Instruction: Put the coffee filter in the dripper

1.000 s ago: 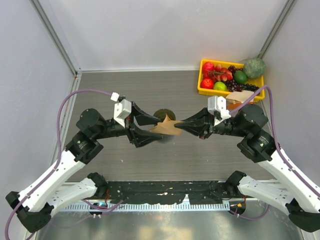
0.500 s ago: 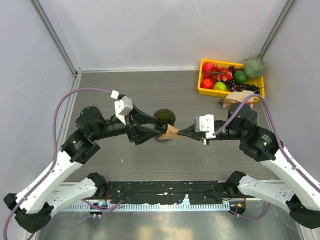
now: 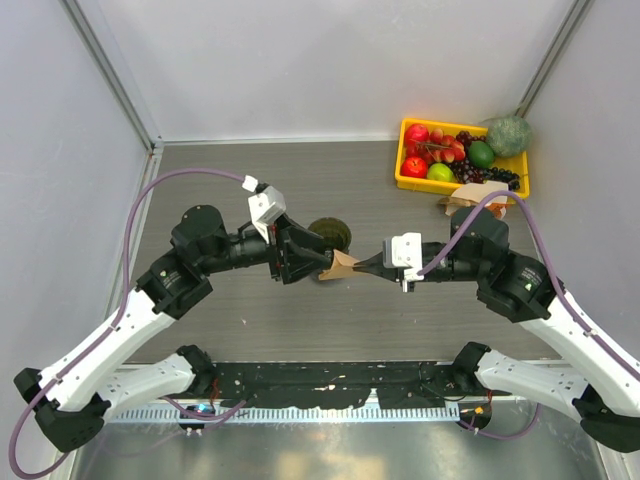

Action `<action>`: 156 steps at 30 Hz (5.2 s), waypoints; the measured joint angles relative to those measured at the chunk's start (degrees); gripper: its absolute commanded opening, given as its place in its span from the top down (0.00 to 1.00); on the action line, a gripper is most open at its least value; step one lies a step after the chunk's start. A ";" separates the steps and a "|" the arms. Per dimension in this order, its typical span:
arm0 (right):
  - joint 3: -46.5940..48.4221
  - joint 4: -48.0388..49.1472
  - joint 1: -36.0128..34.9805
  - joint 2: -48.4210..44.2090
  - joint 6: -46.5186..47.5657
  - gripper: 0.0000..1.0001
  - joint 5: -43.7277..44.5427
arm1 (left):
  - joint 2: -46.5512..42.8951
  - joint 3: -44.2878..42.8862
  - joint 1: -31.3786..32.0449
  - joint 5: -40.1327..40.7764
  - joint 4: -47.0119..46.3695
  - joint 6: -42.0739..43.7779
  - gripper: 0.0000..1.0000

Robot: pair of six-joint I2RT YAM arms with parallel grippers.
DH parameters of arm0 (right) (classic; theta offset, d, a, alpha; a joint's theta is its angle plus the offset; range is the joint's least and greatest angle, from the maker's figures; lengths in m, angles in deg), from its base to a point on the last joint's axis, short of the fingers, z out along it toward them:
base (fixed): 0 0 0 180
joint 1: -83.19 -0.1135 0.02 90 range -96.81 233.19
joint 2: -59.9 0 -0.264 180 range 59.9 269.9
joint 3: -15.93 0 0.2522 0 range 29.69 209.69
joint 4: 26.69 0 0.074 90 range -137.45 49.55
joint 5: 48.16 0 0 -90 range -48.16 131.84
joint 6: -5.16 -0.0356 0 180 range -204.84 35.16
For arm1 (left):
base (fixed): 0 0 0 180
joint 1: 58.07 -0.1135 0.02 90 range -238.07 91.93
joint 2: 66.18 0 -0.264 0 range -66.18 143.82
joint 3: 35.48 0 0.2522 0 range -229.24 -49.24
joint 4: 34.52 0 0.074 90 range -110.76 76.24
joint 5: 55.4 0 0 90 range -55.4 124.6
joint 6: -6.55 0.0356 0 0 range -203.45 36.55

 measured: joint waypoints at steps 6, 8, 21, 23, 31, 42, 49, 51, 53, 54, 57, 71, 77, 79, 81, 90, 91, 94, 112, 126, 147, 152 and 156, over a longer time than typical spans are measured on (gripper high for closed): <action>0.00 -0.44 -0.02 0.13 0.59 0.95 0.20 | 0.00 0.00 0.17 -3.56 -1.11 1.49 0.05; 0.00 -0.46 -0.02 0.13 0.83 0.95 0.07 | 0.00 -0.11 0.46 -4.31 -0.96 3.56 0.01; 0.02 -1.42 -0.98 0.44 1.09 0.95 -2.01 | 3.19 -0.96 5.33 -3.80 4.02 18.40 0.01; 0.00 -1.42 -1.27 0.85 1.01 0.95 -1.99 | 4.22 -1.51 6.03 -3.37 4.55 19.47 0.06; 0.00 -1.18 -1.90 1.51 0.55 0.95 -1.97 | 6.23 -2.86 8.87 -1.44 6.27 23.26 0.32; -0.55 0.42 -1.92 1.46 -1.29 0.95 -0.96 | 6.25 -2.93 9.60 -1.25 7.72 26.12 0.52; -0.87 1.40 -1.92 1.46 -2.69 0.95 0.22 | 6.25 -2.93 10.23 -1.51 8.13 27.50 0.68; -0.87 1.46 -1.92 1.44 -2.93 0.95 0.42 | 6.25 -2.93 10.25 -1.46 8.17 27.56 0.73; -0.87 1.57 -1.92 1.38 -3.15 0.95 0.46 | 6.25 -2.93 10.25 -1.40 8.20 27.58 0.86; -0.87 1.57 -1.92 1.33 -3.26 0.95 0.44 | 6.25 -2.93 10.25 -1.31 8.20 27.65 0.93; -0.87 1.57 -1.92 1.09 -3.54 0.73 0.42 | 6.21 -2.93 10.27 -1.01 8.31 27.71 1.00; -4.76 -0.13 -1.49 -1.73 -5.33 0.44 -1.55 | 3.26 -2.89 8.09 -6.97 4.02 23.41 1.00; -6.67 -0.26 -1.49 -1.40 -6.71 0.95 -1.70 | 2.97 -2.38 7.28 -9.55 2.34 21.70 1.00; -6.67 -0.33 -1.49 -1.42 -6.80 0.95 -1.70 | 2.69 -2.01 7.08 -10.16 2.27 21.44 1.00; -6.67 -0.35 -1.49 -1.40 -6.78 0.95 -1.73 | 2.45 -1.77 6.93 -10.67 2.21 21.38 0.66; -6.93 -1.40 -1.01 -2.23 -5.44 0.95 -2.69 | -0.57 -2.34 4.44 -11.85 9.88 25.27 0.01; -6.93 -1.99 -0.98 -2.47 -4.87 0.95 -3.13 | -1.55 -2.45 3.61 -11.96 11.23 26.18 0.02; -6.93 -3.85 -1.01 -2.82 -3.41 0.95 -4.81 | -4.13 -3.02 1.62 -12.00 13.88 28.55 0.11; -6.95 -5.07 -1.01 1.25 -4.28 0.95 -7.69 | 0.11 -4.07 7.04 -5.25 14.16 28.92 0.44; -6.49 -4.66 -1.01 1.16 -6.69 0.29 -7.54 | 3.10 -4.17 9.88 -3.26 13.64 27.74 1.00; -8.59 5.03 -12.07 -3.91 14.88 0.12 23.41 | 3.52 -0.72 5.42 0.81 -0.11 -10.58 1.00; -8.59 5.33 -12.48 -2.99 16.63 0.26 24.87 | 3.50 0.39 5.42 1.53 -0.55 -11.76 1.00; -8.59 5.42 -12.66 -2.99 17.03 0.15 25.05 | 3.50 1.27 5.42 2.29 -0.52 -11.41 1.00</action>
